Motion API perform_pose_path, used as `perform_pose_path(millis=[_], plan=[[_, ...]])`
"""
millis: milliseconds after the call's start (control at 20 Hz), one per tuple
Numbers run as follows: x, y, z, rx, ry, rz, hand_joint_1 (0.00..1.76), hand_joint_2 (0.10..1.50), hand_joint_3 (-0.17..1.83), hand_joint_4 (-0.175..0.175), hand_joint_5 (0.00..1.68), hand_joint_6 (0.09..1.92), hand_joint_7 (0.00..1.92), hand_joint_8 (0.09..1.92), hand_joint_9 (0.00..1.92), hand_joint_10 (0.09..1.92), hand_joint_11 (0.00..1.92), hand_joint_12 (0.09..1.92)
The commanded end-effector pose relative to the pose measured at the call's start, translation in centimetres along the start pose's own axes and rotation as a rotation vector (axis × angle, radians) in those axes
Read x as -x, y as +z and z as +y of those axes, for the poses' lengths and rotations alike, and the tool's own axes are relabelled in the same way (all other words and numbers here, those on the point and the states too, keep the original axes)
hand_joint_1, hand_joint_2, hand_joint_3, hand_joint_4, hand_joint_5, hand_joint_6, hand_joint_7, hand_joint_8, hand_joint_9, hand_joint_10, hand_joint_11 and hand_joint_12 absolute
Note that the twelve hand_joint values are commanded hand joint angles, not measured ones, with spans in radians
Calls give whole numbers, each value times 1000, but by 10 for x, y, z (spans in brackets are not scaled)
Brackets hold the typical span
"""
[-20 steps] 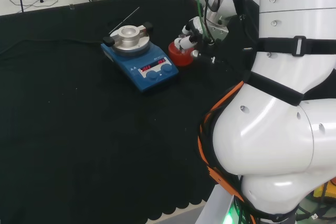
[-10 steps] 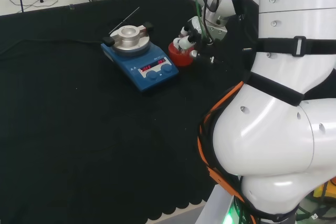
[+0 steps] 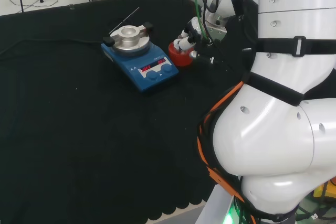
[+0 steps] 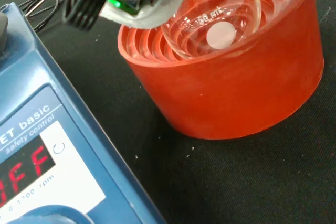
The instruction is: Pick up the round-bottom flask.
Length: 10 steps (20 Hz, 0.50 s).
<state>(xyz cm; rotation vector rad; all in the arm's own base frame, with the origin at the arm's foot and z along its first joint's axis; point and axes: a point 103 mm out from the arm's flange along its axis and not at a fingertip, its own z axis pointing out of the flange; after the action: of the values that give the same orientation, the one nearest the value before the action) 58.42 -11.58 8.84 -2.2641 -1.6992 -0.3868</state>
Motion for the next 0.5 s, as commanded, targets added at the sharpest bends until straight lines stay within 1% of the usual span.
perform_pose_path(millis=[50, 500], plan=[[-1, 1, 0, 4, 0, -4, 1007, 603, 700, -99, 867, 757, 499, 669, 626, 657, 218, 1366], [-1, 1, 3, 0, 12, -13, 1012, 615, 713, -100, 871, 763, 504, 669, 631, 655, 228, 1364]])
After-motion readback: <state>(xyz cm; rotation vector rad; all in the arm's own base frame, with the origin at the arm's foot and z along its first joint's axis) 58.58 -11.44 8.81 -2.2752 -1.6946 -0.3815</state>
